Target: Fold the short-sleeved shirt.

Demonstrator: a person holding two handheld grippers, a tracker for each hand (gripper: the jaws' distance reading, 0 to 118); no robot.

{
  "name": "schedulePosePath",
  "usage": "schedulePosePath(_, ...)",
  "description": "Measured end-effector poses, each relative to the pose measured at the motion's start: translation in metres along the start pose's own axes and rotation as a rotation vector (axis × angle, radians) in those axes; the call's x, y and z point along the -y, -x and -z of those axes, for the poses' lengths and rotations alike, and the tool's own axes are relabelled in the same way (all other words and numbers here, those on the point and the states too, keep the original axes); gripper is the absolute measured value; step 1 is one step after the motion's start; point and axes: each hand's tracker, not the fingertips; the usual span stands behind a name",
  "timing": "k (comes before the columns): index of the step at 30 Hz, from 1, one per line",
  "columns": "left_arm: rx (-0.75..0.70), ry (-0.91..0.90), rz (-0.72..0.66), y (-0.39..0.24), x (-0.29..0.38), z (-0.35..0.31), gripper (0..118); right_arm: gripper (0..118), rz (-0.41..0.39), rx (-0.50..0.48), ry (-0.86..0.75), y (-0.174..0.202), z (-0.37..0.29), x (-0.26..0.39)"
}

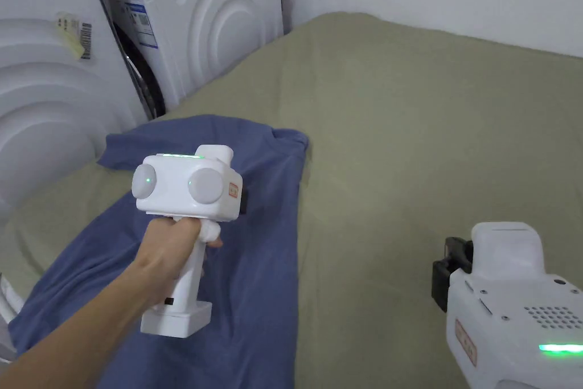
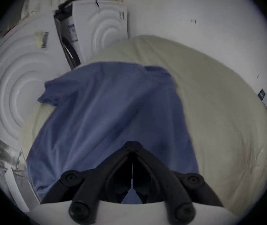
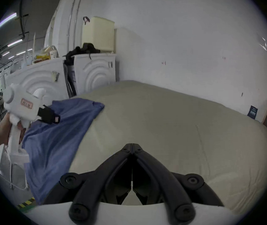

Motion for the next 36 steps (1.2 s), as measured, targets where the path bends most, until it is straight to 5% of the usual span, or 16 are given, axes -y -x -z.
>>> schedulePosePath(2,-0.015,0.048,0.034,-0.001,-0.003,0.007,15,1,0.004,0.003,0.007,-0.002,0.002,0.003)
schedulePosePath(3,-0.017,0.053,0.038,-0.001,-0.004,0.01,41,0,0.0,0.001,0.008,-0.002,0.0,0.004)
schedulePosePath(5,0.005,0.101,0.035,-0.002,-0.003,0.016,117,0,-0.011,0.0,0.01,-0.002,-0.001,0.004)
schedulePosePath(6,0.033,0.136,0.029,0.0,-0.001,0.017,118,0,-0.014,-0.001,0.007,-0.001,-0.001,0.004)
schedulePosePath(13,-0.008,0.153,0.002,-0.005,0.005,0.023,114,0,-0.003,-0.022,0.012,0.001,-0.01,0.0)
schedulePosePath(15,-0.007,0.138,0.016,-0.009,0.006,0.013,83,1,-0.012,-0.027,0.01,-0.002,-0.017,0.0)
schedulePosePath(16,0.006,0.123,0.032,-0.014,0.007,0.005,50,1,-0.018,-0.024,0.007,-0.004,-0.022,-0.001)
schedulePosePath(17,-0.004,0.091,0.047,-0.019,0.007,-0.005,0,1,-0.019,-0.016,0.006,-0.007,-0.027,-0.002)
schedulePosePath(19,-0.077,0.042,0.082,-0.025,0.007,-0.015,0,0,0.012,-0.008,0.002,-0.019,-0.04,-0.005)
schedulePosePath(27,0.071,-0.037,0.088,-0.064,-0.01,-0.119,0,0,0.084,0.092,-0.029,-0.093,-0.129,-0.007)
schedulePosePath(36,0.369,-0.149,0.292,-0.24,0.007,-0.228,0,0,0.132,0.307,-0.062,-0.186,-0.255,0.026)
